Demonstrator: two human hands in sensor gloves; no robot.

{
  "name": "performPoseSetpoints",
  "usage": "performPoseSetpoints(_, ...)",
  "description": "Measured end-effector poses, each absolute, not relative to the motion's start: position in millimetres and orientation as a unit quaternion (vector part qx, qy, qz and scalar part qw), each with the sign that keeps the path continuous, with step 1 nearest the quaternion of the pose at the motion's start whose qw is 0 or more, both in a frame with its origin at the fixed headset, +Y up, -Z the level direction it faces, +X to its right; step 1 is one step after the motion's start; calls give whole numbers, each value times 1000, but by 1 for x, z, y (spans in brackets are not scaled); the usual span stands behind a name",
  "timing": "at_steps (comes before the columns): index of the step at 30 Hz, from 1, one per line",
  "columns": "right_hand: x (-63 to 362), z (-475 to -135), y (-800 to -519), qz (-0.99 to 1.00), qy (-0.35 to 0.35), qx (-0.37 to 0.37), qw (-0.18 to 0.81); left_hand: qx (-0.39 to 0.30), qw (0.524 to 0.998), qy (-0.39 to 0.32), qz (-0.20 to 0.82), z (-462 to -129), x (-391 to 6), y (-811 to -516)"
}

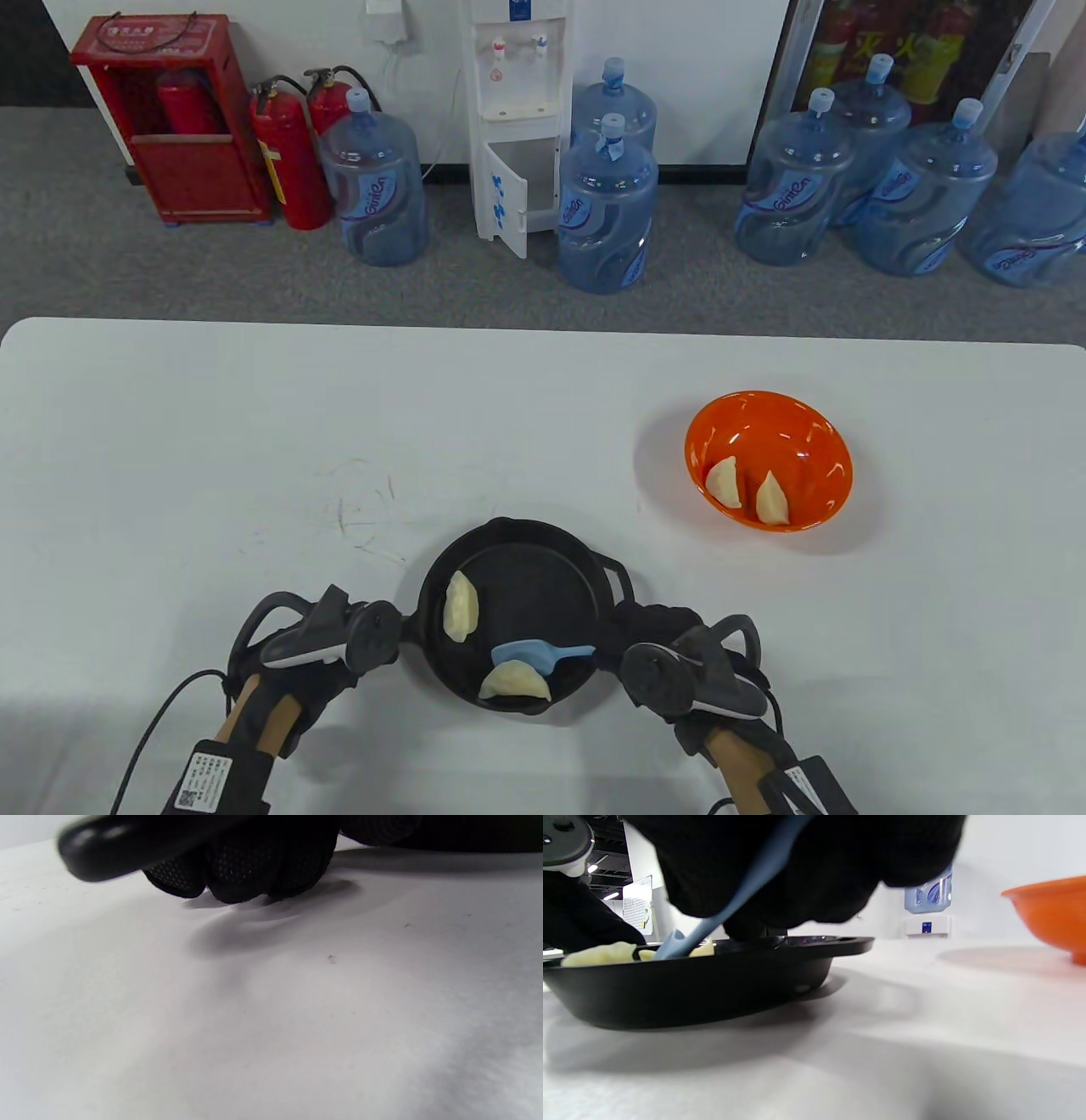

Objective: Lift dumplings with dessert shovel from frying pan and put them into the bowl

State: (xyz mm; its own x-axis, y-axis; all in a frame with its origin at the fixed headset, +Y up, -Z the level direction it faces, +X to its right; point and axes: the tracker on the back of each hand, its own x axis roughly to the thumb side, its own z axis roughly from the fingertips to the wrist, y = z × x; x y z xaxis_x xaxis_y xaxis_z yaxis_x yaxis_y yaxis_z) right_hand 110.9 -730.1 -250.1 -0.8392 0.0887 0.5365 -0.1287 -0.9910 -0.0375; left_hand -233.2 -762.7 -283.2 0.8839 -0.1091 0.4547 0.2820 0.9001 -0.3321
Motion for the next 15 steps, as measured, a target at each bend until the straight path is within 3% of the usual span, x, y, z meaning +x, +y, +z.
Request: performPoseSetpoints(15,106,-248,-732,952,-29,299,53,-198,950,-218,-104,-283,-233,-763)
